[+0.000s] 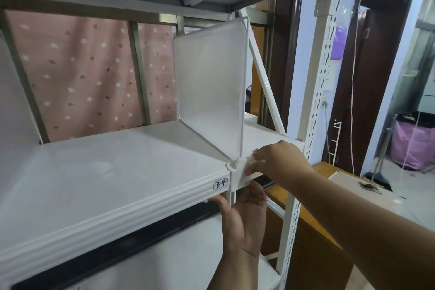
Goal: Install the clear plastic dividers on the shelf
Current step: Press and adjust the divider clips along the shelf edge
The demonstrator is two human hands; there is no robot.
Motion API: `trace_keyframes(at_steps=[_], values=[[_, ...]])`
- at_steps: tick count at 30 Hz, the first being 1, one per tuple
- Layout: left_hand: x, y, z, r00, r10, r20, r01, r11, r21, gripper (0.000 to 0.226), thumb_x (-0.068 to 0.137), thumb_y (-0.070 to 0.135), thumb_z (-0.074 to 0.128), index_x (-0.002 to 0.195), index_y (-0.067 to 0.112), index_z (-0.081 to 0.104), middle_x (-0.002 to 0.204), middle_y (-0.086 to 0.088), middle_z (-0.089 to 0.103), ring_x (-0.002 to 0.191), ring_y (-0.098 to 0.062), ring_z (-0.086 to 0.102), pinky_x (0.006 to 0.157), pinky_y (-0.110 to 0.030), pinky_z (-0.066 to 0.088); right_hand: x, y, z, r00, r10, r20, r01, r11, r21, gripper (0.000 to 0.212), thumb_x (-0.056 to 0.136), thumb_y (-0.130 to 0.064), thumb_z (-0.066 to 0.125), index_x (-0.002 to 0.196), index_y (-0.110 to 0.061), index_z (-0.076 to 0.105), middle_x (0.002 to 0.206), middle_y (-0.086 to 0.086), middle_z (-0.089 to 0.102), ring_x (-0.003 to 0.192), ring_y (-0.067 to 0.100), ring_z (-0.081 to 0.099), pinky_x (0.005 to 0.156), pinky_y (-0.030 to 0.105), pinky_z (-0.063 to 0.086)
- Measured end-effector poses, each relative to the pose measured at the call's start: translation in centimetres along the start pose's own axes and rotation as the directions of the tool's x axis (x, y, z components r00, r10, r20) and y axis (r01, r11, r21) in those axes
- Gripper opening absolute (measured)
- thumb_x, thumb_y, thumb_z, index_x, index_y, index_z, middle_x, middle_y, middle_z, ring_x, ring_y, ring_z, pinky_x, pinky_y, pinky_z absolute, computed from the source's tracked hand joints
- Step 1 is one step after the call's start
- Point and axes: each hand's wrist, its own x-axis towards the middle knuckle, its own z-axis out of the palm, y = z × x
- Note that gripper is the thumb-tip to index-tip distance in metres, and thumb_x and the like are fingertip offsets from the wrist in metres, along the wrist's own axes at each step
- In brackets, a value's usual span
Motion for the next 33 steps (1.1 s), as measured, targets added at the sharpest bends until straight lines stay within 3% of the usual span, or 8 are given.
trace_keyframes(at_steps=[3, 10, 15, 19, 24, 27, 30, 33], values=[[0.1, 0.1, -0.2, 1.000, 0.007, 0.005, -0.007, 0.999, -0.037, 0.098, 0.084, 0.068, 0.060, 0.152, -0.001, 0.044, 0.119, -0.025, 0.063, 0.103, -0.036, 0.064, 0.097, -0.041, 0.050, 0.1, 0.1, 0.4, 0.999, 0.007, -0.038, -0.007, 1.000, -0.015, 0.061, 0.070, -0.071, 0.066, 0.101, -0.021, 0.078, 0.100, 0.001, 0.078, 0.093, 0.021, 0.068, 0.083, 0.042, 0.057], [0.0, 0.3, -0.2, 0.999, 0.036, 0.039, -0.034, 0.998, -0.057, 0.083, 0.085, 0.065, 0.061, 0.131, -0.003, 0.055, 0.108, -0.023, 0.068, 0.085, -0.036, 0.072, 0.072, -0.042, 0.067, 0.6, 0.3, 1.1, 0.997, 0.010, -0.073, -0.013, 0.999, -0.035, 0.068, 0.064, -0.077, 0.062, 0.098, -0.021, 0.078, 0.095, 0.002, 0.077, 0.087, 0.021, 0.068, 0.079, 0.041, 0.059], [-0.1, 0.8, -0.7, 0.999, 0.018, 0.029, -0.017, 0.999, -0.046, 0.083, 0.088, 0.065, 0.061, 0.123, -0.011, 0.065, 0.111, -0.029, 0.073, 0.092, -0.041, 0.076, 0.098, -0.042, 0.056, 0.3, 0.2, 1.4, 0.995, 0.047, -0.086, -0.044, 0.998, 0.033, 0.087, 0.048, -0.087, 0.048, 0.099, -0.023, 0.077, 0.098, -0.001, 0.077, 0.089, 0.021, 0.067, 0.080, 0.041, 0.059], [-0.9, 1.9, -1.2, 0.999, 0.035, 0.011, -0.035, 0.997, 0.074, 0.086, 0.090, 0.060, 0.057, 0.132, -0.015, 0.064, 0.133, -0.031, 0.070, 0.106, -0.040, 0.078, 0.082, -0.044, 0.067, -0.7, -0.4, 2.0, 0.993, 0.080, -0.083, -0.068, 0.987, 0.144, 0.090, 0.049, -0.085, 0.049, 0.106, -0.020, 0.073, 0.106, 0.002, 0.075, 0.093, 0.024, 0.067, 0.083, 0.041, 0.058], [-2.2, 3.2, -1.7, 0.975, 0.135, -0.175, -0.076, 0.949, 0.307, 0.093, 0.074, 0.058, 0.070, 0.138, -0.008, 0.058, 0.116, -0.028, 0.078, 0.094, -0.034, 0.081, 0.068, -0.039, 0.068, -2.0, -0.8, 3.0, 0.992, 0.084, -0.093, -0.063, 0.977, 0.206, 0.094, 0.055, -0.085, 0.058, 0.128, -0.025, 0.060, 0.124, -0.005, 0.068, 0.103, 0.018, 0.066, 0.081, 0.032, 0.051], [-3.8, 4.1, -2.6, 0.946, 0.188, -0.264, -0.021, 0.849, 0.528, 0.099, 0.071, 0.069, 0.071, 0.142, 0.001, 0.058, 0.133, -0.019, 0.070, 0.111, -0.030, 0.075, 0.081, -0.038, 0.066, -2.3, -1.1, 3.1, 0.995, 0.066, -0.080, -0.052, 0.985, 0.162, 0.090, 0.064, -0.080, 0.063, 0.133, -0.023, 0.055, 0.132, -0.003, 0.062, 0.109, 0.019, 0.064, 0.090, 0.033, 0.052], [-6.4, 5.7, -2.7, 0.938, 0.167, -0.303, 0.125, 0.654, 0.746, 0.101, 0.085, 0.076, 0.055, 0.160, 0.012, 0.039, 0.164, -0.009, 0.047, 0.153, -0.029, 0.042, 0.124, -0.044, 0.035, -2.8, -1.5, 2.8, 0.994, 0.090, -0.056, -0.081, 0.987, 0.139, 0.085, 0.068, -0.074, 0.069, 0.133, -0.022, 0.055, 0.128, -0.003, 0.064, 0.107, 0.020, 0.064, 0.090, 0.034, 0.054], [-10.2, 8.0, -2.2, 0.935, 0.215, -0.283, 0.184, 0.388, 0.903, 0.085, 0.090, 0.076, 0.056, 0.153, 0.019, 0.049, 0.148, 0.003, 0.055, 0.148, -0.027, 0.046, 0.124, -0.043, 0.030, -3.6, -2.1, 2.3, 0.995, 0.104, -0.012, -0.102, 0.986, 0.129, 0.072, 0.070, -0.067, 0.073, 0.124, -0.021, 0.061, 0.114, -0.001, 0.070, 0.096, 0.018, 0.066, 0.080, 0.032, 0.055]])
